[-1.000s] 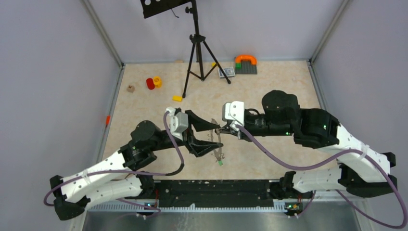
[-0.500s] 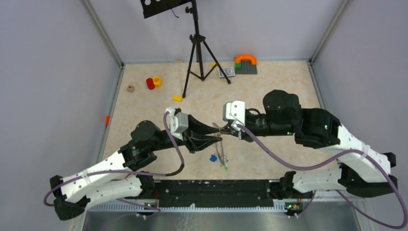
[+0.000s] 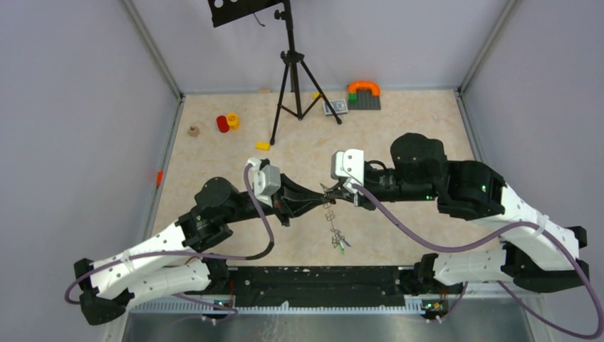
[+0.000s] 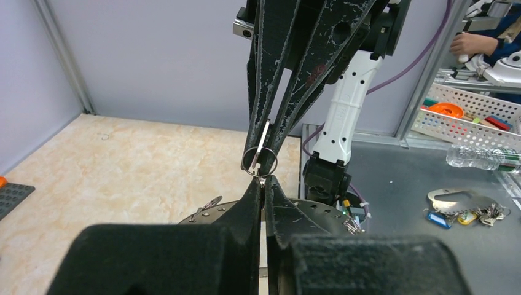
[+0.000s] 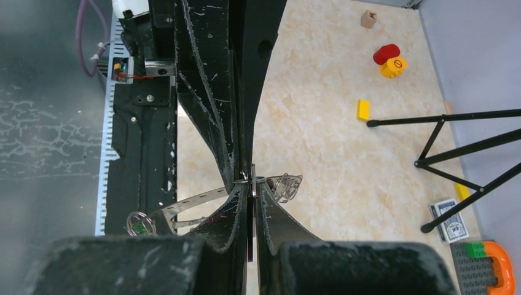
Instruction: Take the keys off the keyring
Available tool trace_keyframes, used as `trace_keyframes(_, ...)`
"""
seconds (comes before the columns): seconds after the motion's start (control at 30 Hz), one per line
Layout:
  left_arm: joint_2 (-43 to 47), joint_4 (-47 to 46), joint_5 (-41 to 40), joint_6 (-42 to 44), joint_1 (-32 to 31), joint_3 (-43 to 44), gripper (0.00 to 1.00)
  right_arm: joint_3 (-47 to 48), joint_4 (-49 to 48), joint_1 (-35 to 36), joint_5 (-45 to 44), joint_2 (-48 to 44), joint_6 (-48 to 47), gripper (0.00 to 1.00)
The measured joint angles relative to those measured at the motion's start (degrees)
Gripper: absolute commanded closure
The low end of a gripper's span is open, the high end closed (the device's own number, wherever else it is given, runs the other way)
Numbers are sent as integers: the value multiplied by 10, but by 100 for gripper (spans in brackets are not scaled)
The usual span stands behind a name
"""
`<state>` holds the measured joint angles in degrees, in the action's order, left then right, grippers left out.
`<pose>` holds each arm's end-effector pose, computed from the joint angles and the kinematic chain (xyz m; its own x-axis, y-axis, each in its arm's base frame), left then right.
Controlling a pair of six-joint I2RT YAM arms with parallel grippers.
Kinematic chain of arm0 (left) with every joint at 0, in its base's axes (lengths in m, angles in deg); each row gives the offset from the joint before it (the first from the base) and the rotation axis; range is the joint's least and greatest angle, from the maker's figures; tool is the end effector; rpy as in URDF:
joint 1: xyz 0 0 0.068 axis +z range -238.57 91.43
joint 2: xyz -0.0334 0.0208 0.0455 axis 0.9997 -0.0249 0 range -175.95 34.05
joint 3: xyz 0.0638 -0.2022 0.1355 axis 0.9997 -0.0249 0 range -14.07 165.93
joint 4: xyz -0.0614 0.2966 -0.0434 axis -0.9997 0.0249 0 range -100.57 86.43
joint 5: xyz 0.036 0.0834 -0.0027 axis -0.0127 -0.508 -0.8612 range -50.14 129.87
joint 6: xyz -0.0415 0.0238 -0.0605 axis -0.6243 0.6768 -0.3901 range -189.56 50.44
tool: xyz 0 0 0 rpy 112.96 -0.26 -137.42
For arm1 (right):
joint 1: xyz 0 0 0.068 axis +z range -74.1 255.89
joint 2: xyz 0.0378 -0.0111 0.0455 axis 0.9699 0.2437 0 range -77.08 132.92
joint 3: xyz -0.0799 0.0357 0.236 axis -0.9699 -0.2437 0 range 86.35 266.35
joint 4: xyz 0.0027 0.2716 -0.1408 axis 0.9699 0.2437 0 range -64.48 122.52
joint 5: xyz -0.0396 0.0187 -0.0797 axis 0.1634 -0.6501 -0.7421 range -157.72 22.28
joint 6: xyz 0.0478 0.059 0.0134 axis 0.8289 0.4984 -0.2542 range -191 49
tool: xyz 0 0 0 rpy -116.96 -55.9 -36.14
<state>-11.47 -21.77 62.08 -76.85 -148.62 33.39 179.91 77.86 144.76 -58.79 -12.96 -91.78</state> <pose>0.1140 -0.2476 0.3866 -0.0124 -0.2135 -0.9769 0.9924 0.1171 -0.0382 0.0866 0.2528 0.4731 0.2141 -0.4183 -0.8827 -0.9594 0.0797 -0.2704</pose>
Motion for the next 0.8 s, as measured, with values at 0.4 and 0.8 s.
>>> trace_keyframes(0.4, 0, 14, -7, 1, -1, 15, 100, -25, -5, 0, 1, -37, -6, 100)
trace_keyframes(0.8, 0, 30, -28, 0, -2, 15, 100, -64, -21, 0, 18, -52, -4, 100)
